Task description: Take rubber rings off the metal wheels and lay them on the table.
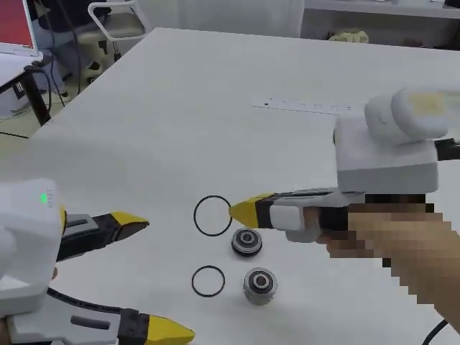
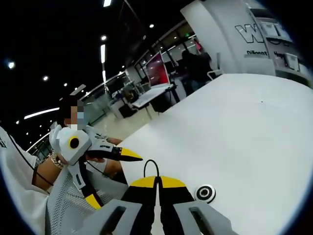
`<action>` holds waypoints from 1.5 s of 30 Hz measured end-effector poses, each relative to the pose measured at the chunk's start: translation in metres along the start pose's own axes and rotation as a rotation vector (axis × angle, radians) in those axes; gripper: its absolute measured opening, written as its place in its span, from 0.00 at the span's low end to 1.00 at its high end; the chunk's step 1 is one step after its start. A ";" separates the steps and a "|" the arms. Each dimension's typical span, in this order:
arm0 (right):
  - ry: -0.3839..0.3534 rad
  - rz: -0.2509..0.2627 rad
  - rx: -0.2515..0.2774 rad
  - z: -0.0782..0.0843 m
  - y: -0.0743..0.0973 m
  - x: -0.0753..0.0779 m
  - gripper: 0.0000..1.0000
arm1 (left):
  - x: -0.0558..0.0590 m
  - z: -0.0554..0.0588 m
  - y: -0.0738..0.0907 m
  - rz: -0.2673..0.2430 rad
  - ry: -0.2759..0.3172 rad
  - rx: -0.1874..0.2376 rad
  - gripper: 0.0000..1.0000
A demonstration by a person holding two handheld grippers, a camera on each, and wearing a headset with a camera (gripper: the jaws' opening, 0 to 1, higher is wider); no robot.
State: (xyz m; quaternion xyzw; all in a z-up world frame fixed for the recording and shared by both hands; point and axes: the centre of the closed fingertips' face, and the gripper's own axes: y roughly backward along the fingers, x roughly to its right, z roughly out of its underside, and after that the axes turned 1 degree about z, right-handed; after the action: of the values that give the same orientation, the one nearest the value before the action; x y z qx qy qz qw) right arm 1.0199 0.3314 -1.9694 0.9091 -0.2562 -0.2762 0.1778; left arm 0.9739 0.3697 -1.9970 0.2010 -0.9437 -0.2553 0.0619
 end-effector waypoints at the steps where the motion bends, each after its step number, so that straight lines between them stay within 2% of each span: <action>1: 0.002 -0.001 -0.008 0.001 -0.003 0.000 0.00 | 0.000 0.000 0.000 0.000 0.000 -0.001 0.84; 3: 0.010 -0.003 -0.037 0.009 -0.011 0.000 0.00 | 0.000 0.001 0.000 -0.001 0.000 -0.003 0.84; 6: 0.012 0.007 -0.089 0.031 -0.022 0.006 0.00 | 0.001 -0.002 0.000 0.008 0.014 0.018 0.83; 9: 0.004 0.023 -0.145 0.056 -0.024 0.014 0.00 | -0.001 -0.001 0.000 0.003 0.009 0.011 0.83; 12: 0.023 0.044 -0.195 0.069 -0.022 0.022 0.00 | 0.000 0.000 0.000 0.005 0.008 0.003 0.83; 18: -0.019 0.056 -0.184 0.071 -0.021 0.031 0.00 | -0.002 0.000 0.001 -0.003 0.020 0.009 0.82; 25: -0.020 0.077 -0.211 0.081 -0.022 0.035 0.00 | -0.004 0.000 0.002 -0.017 0.035 0.016 0.81; 30: 0.030 0.097 -0.235 0.085 -0.023 0.038 0.00 | -0.005 0.000 0.002 -0.020 0.034 0.011 0.81; 35: 0.025 0.096 -0.241 0.087 -0.022 0.040 0.00 | -0.005 0.001 0.002 -0.019 0.036 0.009 0.81; 45: 0.068 0.103 -0.264 0.090 -0.021 0.040 0.00 | -0.009 0.000 0.003 -0.037 0.036 0.012 0.81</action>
State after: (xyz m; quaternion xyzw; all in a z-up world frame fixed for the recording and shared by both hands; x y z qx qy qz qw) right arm 1.0030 0.3097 -2.0661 0.8722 -0.2578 -0.2669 0.3186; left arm 0.9812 0.3758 -1.9960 0.2235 -0.9401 -0.2469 0.0731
